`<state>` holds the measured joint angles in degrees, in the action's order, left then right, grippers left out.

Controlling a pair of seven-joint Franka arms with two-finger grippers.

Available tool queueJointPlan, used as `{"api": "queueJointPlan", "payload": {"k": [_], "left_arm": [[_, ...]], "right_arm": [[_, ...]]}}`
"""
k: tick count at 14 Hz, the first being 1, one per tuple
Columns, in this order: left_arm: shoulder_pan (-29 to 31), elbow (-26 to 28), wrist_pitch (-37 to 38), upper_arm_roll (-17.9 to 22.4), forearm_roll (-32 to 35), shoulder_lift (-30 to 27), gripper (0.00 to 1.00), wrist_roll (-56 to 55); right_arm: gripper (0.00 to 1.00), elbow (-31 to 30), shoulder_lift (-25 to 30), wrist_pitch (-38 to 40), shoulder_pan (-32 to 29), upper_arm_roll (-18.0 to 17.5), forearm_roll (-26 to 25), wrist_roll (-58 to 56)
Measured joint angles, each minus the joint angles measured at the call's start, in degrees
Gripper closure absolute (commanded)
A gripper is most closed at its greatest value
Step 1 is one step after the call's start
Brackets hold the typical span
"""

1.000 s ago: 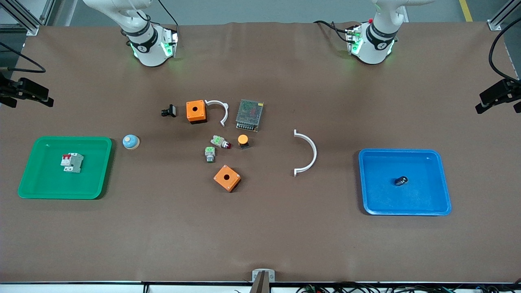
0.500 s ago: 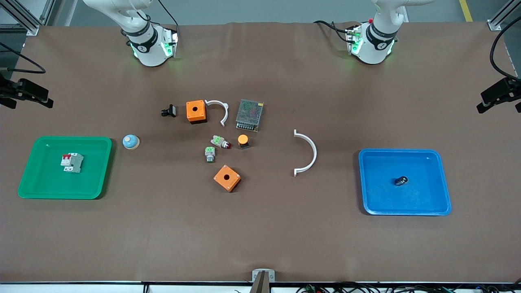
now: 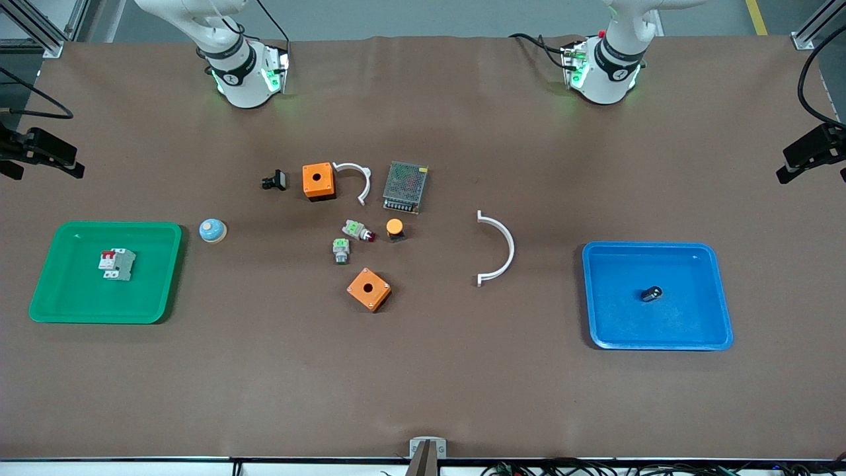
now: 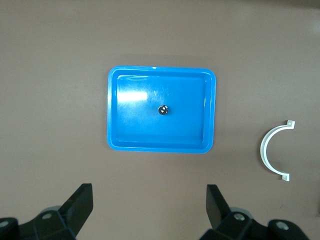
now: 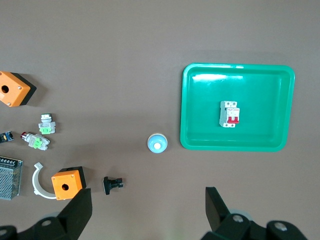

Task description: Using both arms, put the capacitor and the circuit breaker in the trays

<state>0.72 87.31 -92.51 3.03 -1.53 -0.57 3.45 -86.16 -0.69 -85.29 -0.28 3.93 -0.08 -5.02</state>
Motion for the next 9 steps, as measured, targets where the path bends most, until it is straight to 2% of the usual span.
{"api": "queueJointPlan", "payload": {"k": [9], "left_arm": [[-0.21,0.00,0.00,-1.22,-0.01,0.09,0.00,-2.22]], "right_arm": [[0.00,-3.12,2.03,-2.31,0.00,-0.17,0.00,-0.01]]}}
